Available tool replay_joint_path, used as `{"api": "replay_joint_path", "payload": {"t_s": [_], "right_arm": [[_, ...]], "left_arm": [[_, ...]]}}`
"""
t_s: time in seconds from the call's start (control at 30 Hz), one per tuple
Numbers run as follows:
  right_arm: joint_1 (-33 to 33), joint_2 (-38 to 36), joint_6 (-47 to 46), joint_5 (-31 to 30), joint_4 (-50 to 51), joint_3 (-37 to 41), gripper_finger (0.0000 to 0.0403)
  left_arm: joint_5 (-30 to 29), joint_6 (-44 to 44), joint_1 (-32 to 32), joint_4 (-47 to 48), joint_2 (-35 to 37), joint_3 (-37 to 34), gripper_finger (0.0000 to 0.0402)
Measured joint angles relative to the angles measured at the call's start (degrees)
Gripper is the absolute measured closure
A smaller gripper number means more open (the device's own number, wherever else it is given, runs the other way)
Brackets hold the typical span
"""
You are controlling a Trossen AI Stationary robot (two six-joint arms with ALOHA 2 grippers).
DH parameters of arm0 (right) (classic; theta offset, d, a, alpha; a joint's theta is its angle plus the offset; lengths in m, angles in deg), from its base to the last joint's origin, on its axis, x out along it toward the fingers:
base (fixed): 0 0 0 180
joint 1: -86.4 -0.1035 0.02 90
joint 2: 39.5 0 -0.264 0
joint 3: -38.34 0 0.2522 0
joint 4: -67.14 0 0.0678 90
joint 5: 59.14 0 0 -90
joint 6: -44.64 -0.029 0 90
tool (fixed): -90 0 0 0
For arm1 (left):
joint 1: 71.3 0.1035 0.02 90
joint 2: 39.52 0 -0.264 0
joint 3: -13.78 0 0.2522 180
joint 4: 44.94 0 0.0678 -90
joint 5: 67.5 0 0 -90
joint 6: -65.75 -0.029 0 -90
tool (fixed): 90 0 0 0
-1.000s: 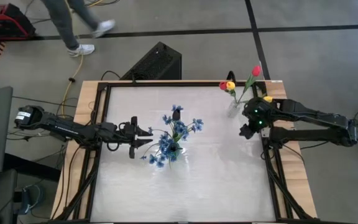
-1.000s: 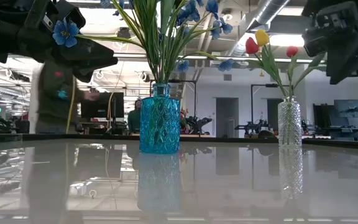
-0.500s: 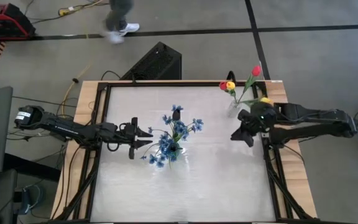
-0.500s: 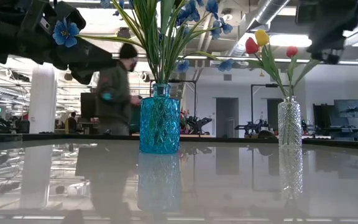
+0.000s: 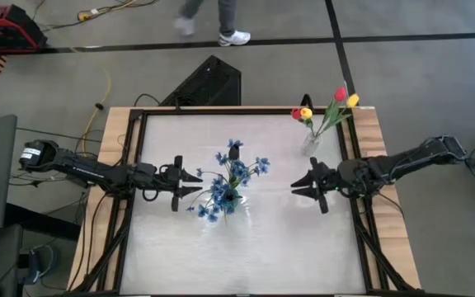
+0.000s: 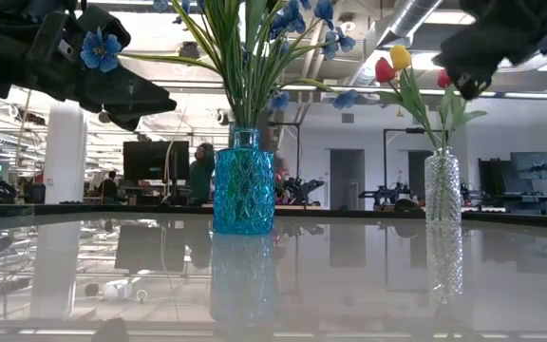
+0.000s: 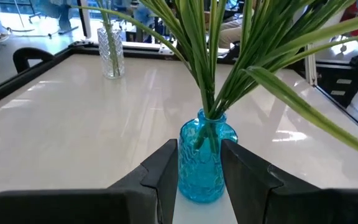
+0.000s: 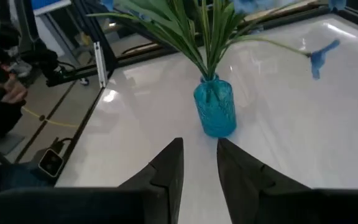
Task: Sort flowers into vase by color
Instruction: Return to Home Position
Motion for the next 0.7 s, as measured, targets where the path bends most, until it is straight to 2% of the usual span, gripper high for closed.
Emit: {"api": "replay_joint_path", "payload": {"t_s": [0.17, 0.37, 0.7], "right_arm": [[0.8, 0.5, 2.0, -2.5, -11.5, 7.7, 0.0293], [4.0, 0.9, 2.5, -2.6, -19.8, 14.4, 0.0307], [7.7, 0.9, 3.2, -2.6, -22.0, 20.7, 0.0324]], "left_arm": [[0.0, -1.4, 0.0, 0.2, 0.0, 0.0, 0.0292], [0.0, -3.8, 0.0, -2.2, 0.0, 0.0, 0.0292], [0.0, -2.8, 0.0, -2.1, 0.0, 0.0, 0.0292]]}}
